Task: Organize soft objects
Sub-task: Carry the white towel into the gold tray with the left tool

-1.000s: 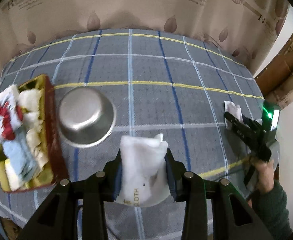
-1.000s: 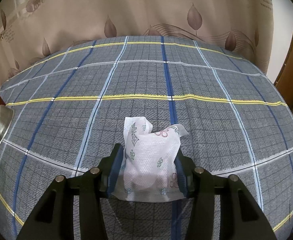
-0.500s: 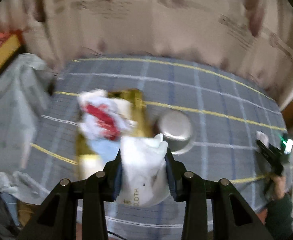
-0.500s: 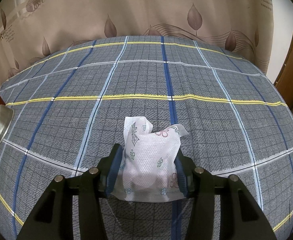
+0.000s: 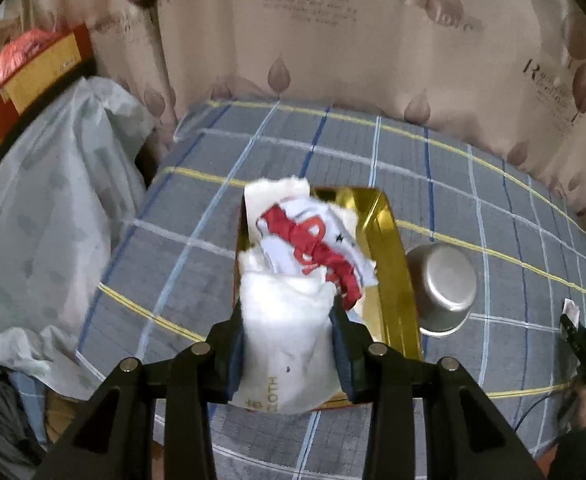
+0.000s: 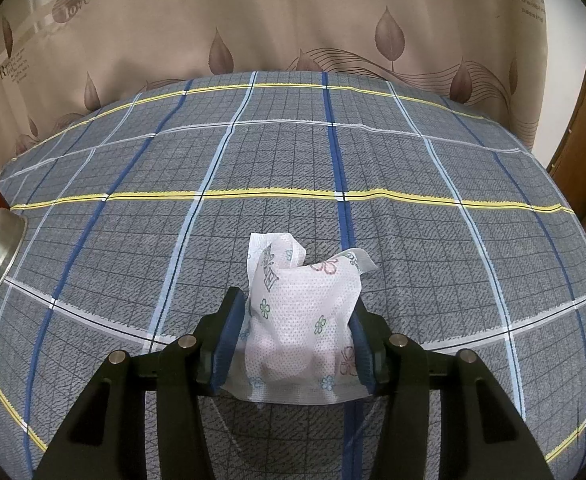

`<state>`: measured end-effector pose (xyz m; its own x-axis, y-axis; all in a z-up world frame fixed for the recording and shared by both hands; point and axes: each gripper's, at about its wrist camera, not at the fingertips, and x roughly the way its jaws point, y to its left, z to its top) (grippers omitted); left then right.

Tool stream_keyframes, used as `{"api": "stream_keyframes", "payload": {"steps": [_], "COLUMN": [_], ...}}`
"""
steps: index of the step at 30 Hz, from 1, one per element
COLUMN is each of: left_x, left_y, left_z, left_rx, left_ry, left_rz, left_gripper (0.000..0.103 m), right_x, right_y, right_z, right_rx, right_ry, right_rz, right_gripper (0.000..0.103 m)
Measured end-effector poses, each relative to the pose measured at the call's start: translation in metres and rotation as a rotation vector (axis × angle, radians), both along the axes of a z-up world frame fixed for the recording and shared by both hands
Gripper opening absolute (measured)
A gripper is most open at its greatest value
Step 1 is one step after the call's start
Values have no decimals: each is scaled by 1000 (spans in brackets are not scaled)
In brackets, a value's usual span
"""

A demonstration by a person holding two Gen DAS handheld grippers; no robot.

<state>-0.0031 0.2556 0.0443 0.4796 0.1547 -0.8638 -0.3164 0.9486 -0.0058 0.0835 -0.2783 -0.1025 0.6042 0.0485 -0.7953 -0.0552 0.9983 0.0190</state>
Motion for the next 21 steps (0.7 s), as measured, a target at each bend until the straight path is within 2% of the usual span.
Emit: {"api": "stream_keyframes", "payload": {"steps": [6, 9, 15, 21], "left_x": [4, 6, 8, 18], "left_y": [-2, -1, 4, 5], "left_z": [-33, -46, -64, -76], "left_rx": [-67, -74, -103, -126], "left_ry": [27, 39, 56, 32], "left_rz": [-31, -40, -52, -83], "left_gripper": [37, 37, 38, 38], "right_x": [0, 0, 0, 1], "right_y": [-1, 0, 0, -1], "right_z": [0, 0, -1, -2], "right_rx": [-1, -3, -6, -10], "right_ry": [0, -1, -1, -2], "right_rz": [0, 0, 1, 0], "right_gripper": [47, 47, 47, 48]}}
